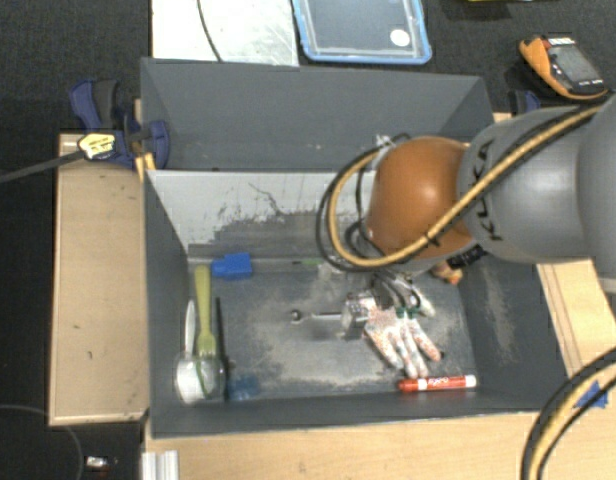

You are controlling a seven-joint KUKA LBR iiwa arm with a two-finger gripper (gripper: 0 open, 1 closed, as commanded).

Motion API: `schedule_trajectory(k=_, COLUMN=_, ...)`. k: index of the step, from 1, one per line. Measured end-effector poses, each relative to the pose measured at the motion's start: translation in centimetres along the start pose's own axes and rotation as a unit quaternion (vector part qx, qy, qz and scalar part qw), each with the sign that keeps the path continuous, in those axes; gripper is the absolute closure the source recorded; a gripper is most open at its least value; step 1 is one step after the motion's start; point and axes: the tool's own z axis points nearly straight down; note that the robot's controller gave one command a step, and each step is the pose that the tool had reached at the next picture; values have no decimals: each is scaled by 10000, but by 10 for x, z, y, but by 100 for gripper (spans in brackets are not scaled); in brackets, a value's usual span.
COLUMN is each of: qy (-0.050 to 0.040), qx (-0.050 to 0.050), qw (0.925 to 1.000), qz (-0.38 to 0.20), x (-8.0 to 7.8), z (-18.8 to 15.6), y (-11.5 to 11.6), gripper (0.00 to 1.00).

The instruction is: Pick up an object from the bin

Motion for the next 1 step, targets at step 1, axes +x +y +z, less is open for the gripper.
schedule_trajectory(k=1, qy=28, qx=-5, qw=9984, qz=-556, x=7, z=-23, y=-29, gripper=0)
